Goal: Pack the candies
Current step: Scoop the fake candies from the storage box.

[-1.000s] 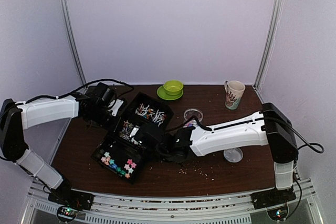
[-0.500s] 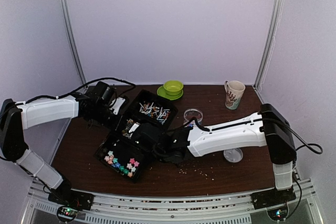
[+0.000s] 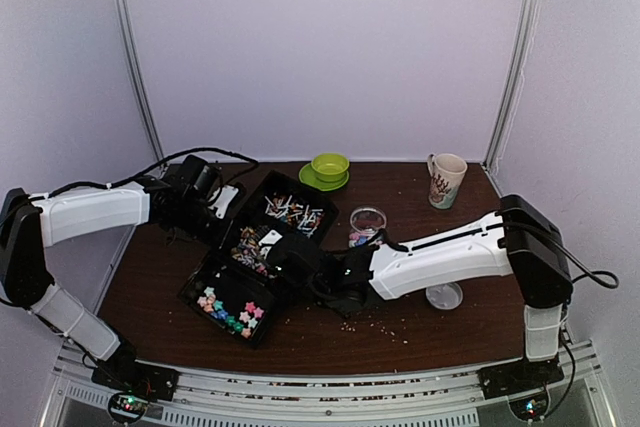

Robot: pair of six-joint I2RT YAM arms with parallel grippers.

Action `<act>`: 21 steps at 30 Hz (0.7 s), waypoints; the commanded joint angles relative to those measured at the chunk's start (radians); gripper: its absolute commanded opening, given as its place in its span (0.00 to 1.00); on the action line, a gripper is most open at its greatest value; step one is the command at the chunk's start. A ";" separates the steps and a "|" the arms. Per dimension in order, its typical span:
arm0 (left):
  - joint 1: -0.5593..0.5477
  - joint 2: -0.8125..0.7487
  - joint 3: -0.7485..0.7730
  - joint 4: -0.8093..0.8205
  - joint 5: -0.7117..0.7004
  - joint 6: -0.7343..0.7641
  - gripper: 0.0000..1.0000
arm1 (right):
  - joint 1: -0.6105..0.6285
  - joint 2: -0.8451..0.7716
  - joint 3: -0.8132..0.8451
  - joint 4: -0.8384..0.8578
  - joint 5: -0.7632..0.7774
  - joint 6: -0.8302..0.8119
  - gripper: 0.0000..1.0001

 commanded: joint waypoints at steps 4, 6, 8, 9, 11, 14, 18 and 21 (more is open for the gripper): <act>-0.057 -0.051 0.098 0.078 0.172 -0.013 0.00 | -0.004 0.112 0.049 0.043 0.179 -0.040 0.00; -0.058 -0.048 0.097 0.084 0.178 -0.019 0.00 | 0.003 0.099 0.018 0.095 0.190 -0.056 0.00; -0.057 -0.043 0.097 0.084 0.181 -0.021 0.00 | 0.015 0.091 -0.005 0.138 0.229 -0.089 0.00; -0.058 -0.041 0.098 0.084 0.186 -0.021 0.00 | 0.016 0.085 -0.020 0.177 0.217 -0.101 0.00; -0.056 -0.035 0.097 0.087 0.200 -0.025 0.00 | 0.015 0.076 -0.056 0.248 0.152 -0.115 0.00; -0.051 -0.034 0.093 0.101 0.227 -0.035 0.00 | 0.013 0.055 -0.117 0.360 0.047 -0.108 0.00; -0.033 -0.036 0.085 0.109 0.240 -0.047 0.00 | 0.001 0.025 -0.184 0.450 -0.014 -0.082 0.00; -0.028 -0.036 0.085 0.108 0.246 -0.047 0.00 | -0.028 0.010 -0.201 0.454 -0.060 -0.029 0.00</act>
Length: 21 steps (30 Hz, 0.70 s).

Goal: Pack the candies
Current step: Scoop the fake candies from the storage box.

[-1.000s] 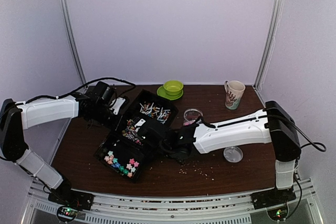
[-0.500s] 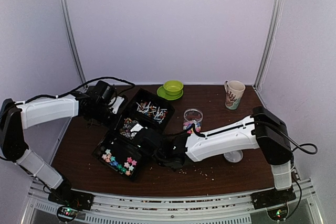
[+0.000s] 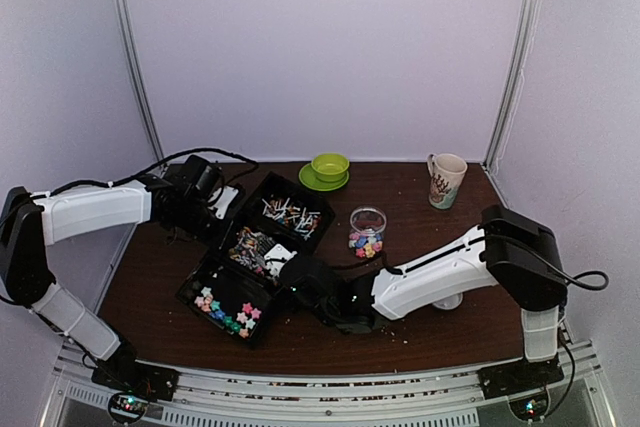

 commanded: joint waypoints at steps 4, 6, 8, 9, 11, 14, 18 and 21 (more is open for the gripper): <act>-0.024 -0.049 0.066 0.141 0.286 -0.041 0.00 | -0.076 -0.031 -0.034 0.059 -0.161 0.124 0.00; -0.023 -0.048 0.066 0.141 0.282 -0.043 0.00 | -0.079 -0.045 -0.074 0.121 -0.172 0.116 0.00; -0.022 -0.044 0.065 0.141 0.281 -0.049 0.00 | -0.078 -0.047 -0.095 0.150 -0.159 0.097 0.00; -0.019 -0.041 0.065 0.139 0.281 -0.052 0.00 | -0.078 -0.045 -0.101 0.161 -0.152 0.088 0.00; -0.015 -0.034 0.067 0.136 0.282 -0.058 0.00 | -0.077 -0.042 -0.128 0.219 -0.149 0.063 0.00; -0.005 -0.030 0.066 0.135 0.281 -0.061 0.00 | -0.078 -0.040 -0.160 0.276 -0.152 0.049 0.00; 0.006 -0.031 0.064 0.140 0.280 -0.067 0.00 | -0.078 -0.042 -0.166 0.263 -0.136 0.047 0.00; 0.011 -0.032 0.063 0.141 0.280 -0.068 0.00 | -0.078 -0.049 -0.180 0.269 -0.124 0.049 0.00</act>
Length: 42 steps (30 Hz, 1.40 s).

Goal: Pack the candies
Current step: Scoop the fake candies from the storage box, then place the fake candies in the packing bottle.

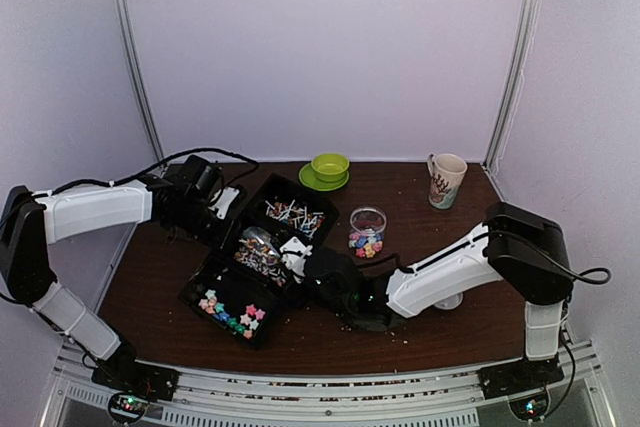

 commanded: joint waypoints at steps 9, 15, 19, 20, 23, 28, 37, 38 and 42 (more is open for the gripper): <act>0.042 -0.040 0.054 0.119 0.156 -0.084 0.00 | -0.022 -0.074 -0.067 -0.052 0.094 0.000 0.00; 0.062 -0.022 0.060 0.089 0.112 -0.091 0.00 | -0.025 -0.144 -0.107 -0.089 0.117 -0.003 0.00; 0.067 -0.016 0.061 0.085 0.112 -0.087 0.00 | -0.037 -0.188 -0.129 -0.125 0.141 0.003 0.00; 0.067 -0.015 0.061 0.083 0.110 -0.084 0.00 | -0.042 -0.200 -0.137 -0.131 0.143 0.007 0.00; 0.066 -0.010 0.069 0.064 0.089 -0.082 0.00 | -0.066 -0.243 -0.166 -0.136 0.123 0.020 0.00; 0.067 0.007 0.082 0.030 0.062 -0.080 0.00 | -0.081 -0.299 -0.189 -0.156 0.018 -0.021 0.00; 0.067 0.014 0.091 0.003 0.036 -0.076 0.00 | -0.086 -0.405 -0.178 -0.294 0.004 -0.044 0.00; 0.065 0.015 0.091 0.001 0.037 -0.076 0.00 | -0.091 -0.422 -0.170 -0.333 0.005 -0.041 0.00; 0.065 0.016 0.095 -0.001 0.044 -0.076 0.00 | -0.113 -0.508 -0.157 -0.463 0.014 -0.032 0.00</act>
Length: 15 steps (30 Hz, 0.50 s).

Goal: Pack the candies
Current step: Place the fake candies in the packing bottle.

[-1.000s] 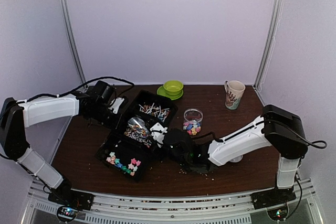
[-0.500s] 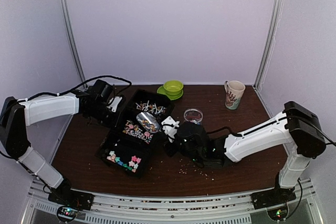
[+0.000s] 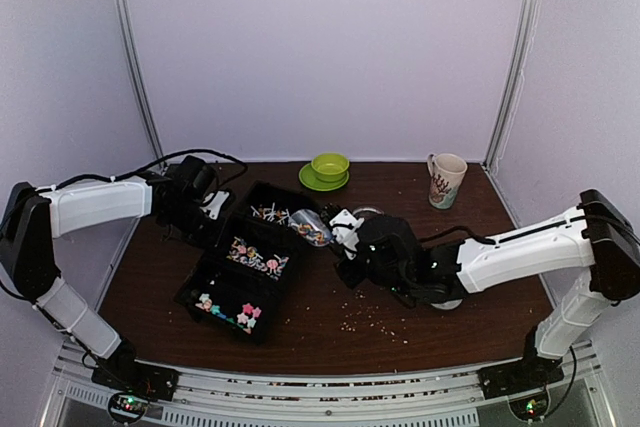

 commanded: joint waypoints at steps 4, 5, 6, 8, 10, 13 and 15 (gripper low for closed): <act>-0.002 -0.022 0.074 0.085 0.050 -0.005 0.00 | -0.056 -0.188 0.036 -0.254 0.047 0.012 0.00; -0.002 -0.025 0.073 0.085 0.051 -0.005 0.00 | -0.063 -0.205 0.038 -0.290 0.054 0.013 0.00; -0.001 -0.026 0.075 0.085 0.052 -0.005 0.00 | -0.071 -0.227 0.039 -0.320 0.063 0.012 0.00; -0.001 -0.029 0.075 0.084 0.054 -0.005 0.00 | -0.085 -0.257 0.042 -0.382 0.086 0.016 0.00; -0.002 -0.031 0.076 0.085 0.055 -0.005 0.00 | -0.108 -0.287 0.042 -0.441 0.096 0.022 0.00; -0.002 -0.034 0.076 0.083 0.056 -0.005 0.00 | -0.143 -0.320 0.052 -0.518 0.105 0.033 0.00; -0.001 -0.034 0.076 0.083 0.061 -0.005 0.00 | -0.168 -0.327 0.073 -0.583 0.108 0.040 0.00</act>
